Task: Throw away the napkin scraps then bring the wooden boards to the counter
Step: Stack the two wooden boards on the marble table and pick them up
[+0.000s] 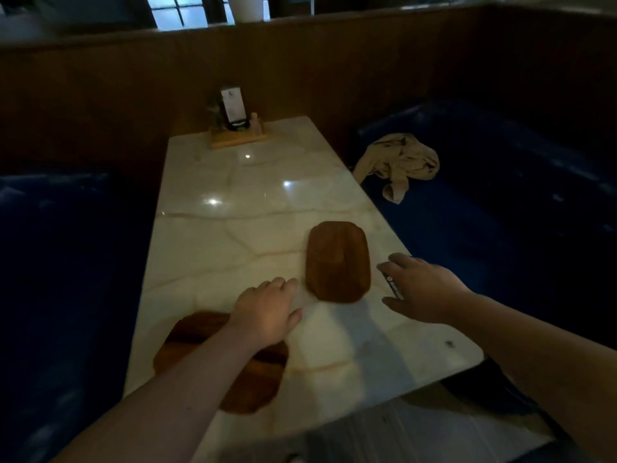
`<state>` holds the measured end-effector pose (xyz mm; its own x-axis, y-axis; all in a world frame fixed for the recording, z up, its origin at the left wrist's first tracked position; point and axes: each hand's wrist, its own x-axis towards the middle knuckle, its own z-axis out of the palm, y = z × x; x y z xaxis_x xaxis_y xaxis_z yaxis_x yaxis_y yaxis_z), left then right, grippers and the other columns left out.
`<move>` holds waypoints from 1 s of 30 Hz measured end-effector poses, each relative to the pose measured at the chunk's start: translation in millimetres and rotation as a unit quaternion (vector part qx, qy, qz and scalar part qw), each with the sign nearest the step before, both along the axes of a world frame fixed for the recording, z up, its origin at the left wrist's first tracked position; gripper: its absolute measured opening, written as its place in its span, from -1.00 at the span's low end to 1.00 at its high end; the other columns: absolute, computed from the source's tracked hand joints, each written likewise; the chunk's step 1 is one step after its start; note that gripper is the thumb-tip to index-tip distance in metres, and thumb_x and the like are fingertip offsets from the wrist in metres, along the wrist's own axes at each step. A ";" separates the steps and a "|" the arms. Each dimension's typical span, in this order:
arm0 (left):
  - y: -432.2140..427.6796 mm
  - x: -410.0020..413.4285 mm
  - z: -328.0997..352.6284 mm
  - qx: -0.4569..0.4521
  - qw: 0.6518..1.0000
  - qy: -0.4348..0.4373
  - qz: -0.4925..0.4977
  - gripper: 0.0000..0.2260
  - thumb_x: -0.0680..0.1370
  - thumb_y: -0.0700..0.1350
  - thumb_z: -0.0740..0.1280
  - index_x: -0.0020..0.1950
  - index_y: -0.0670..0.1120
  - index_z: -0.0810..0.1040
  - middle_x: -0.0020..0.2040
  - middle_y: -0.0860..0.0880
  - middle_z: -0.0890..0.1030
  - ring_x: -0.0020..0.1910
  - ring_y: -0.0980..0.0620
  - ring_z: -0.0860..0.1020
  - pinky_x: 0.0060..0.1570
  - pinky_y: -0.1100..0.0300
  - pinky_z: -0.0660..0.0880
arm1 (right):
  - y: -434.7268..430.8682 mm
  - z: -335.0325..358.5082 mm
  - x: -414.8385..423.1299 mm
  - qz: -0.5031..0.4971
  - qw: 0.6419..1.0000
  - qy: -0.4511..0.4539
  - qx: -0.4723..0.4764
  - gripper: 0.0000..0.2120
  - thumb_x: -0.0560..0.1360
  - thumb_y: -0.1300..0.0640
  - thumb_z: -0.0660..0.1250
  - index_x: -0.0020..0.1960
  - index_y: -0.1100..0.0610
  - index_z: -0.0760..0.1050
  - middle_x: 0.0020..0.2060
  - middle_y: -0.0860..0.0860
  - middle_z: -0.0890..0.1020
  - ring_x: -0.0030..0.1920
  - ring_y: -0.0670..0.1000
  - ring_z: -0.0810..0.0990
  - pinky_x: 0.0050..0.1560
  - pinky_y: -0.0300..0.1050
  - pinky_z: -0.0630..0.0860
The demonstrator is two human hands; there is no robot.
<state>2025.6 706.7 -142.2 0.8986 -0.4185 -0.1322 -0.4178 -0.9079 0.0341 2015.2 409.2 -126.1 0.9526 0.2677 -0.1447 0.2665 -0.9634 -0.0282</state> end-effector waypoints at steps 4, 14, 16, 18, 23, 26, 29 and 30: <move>5.8 50.6 -25.2 -0.032 0.995 0.069 0.062 -0.54 0.50 0.21 0.16 0.30 -0.02 0.31 0.14 -0.07 0.52 0.07 -0.10 0.52 -0.09 -0.01 0.50 | -4.6 -12.0 47.4 -0.073 0.993 0.046 0.075 -0.36 0.45 -0.23 0.29 0.45 -0.08 0.20 0.38 0.00 0.37 0.20 0.04 0.49 0.05 -0.01 0.50; -18.1 116.3 -83.3 -0.197 0.914 0.218 0.279 -0.56 0.49 0.16 0.31 0.20 -0.14 0.48 0.12 -0.20 0.61 0.08 -0.17 0.55 0.07 0.05 0.48 | -51.7 -75.4 177.8 -0.246 0.906 0.212 0.273 -0.34 0.44 -0.09 0.42 0.44 0.05 0.25 0.28 0.19 0.47 -0.06 0.07 0.53 -0.19 -0.14 0.45; -29.0 119.6 -93.3 -0.246 0.889 0.227 0.313 -0.60 0.50 0.07 0.33 0.22 -0.17 0.50 0.17 -0.21 0.59 0.12 -0.16 0.54 0.11 0.04 0.46 | -59.0 -88.0 211.7 -0.249 0.898 0.226 0.285 -0.37 0.45 -0.06 0.42 0.42 0.10 0.27 0.05 0.15 0.56 -0.13 0.07 0.55 -0.17 -0.03 0.50; -41.8 117.6 -99.3 -0.292 0.859 0.237 0.348 -0.68 0.52 -0.02 0.34 0.20 -0.15 0.54 0.20 -0.22 0.58 0.13 -0.16 0.55 0.13 0.00 0.48 | -62.8 -99.1 239.9 -0.265 0.877 0.246 0.318 -0.41 0.46 -0.01 0.42 0.40 0.11 0.28 -0.02 0.17 0.57 -0.07 0.15 0.57 -0.10 0.09 0.56; -70.3 118.9 -121.2 -0.299 0.810 0.285 0.417 -0.67 0.53 0.09 0.24 0.13 -0.13 0.49 0.05 -0.24 0.59 -0.03 -0.20 0.60 -0.08 -0.02 0.55 | -56.7 -121.5 300.2 -0.265 0.852 0.270 0.363 -0.42 0.47 0.05 0.42 0.41 0.13 0.29 0.04 0.19 0.54 0.02 0.15 0.53 -0.06 0.09 0.54; -79.4 122.5 -130.3 -0.349 0.748 0.280 0.489 -0.75 0.48 0.13 0.30 -0.07 -0.06 0.47 -0.17 -0.20 0.61 -0.26 -0.15 0.65 -0.26 -0.06 0.60 | -48.7 -129.9 320.7 -0.238 0.857 0.281 0.362 -0.44 0.47 0.02 0.42 0.39 0.11 0.32 -0.09 0.11 0.50 -0.14 0.06 0.51 -0.07 0.07 0.56; -90.2 123.5 -134.9 -0.408 0.664 0.279 0.561 -0.86 0.49 -0.03 0.36 -0.19 -0.05 0.47 -0.25 -0.23 0.62 -0.38 -0.15 0.64 -0.37 0.01 0.61 | -39.4 -139.4 333.8 -0.212 0.863 0.290 0.355 -0.44 0.46 -0.01 0.42 0.38 0.11 0.32 0.07 0.12 0.49 -0.15 -0.01 0.52 -0.24 -0.07 0.55; -93.4 123.0 -137.0 -0.424 0.640 0.271 0.581 -0.84 0.49 -0.08 0.38 -0.24 -0.03 0.45 -0.26 -0.25 0.62 -0.38 -0.17 0.63 -0.37 -0.02 0.62 | -36.0 -143.0 335.5 -0.208 0.865 0.287 0.354 -0.44 0.46 0.00 0.42 0.37 0.12 0.32 0.09 0.13 0.50 -0.13 0.01 0.54 -0.29 -0.11 0.53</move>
<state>2148.6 613.3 -279.2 0.5874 0.3622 -0.7237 0.8035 -0.1540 0.5751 2350.8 373.2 -269.1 0.8136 0.1334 -0.5659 -0.3537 -0.6590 -0.6638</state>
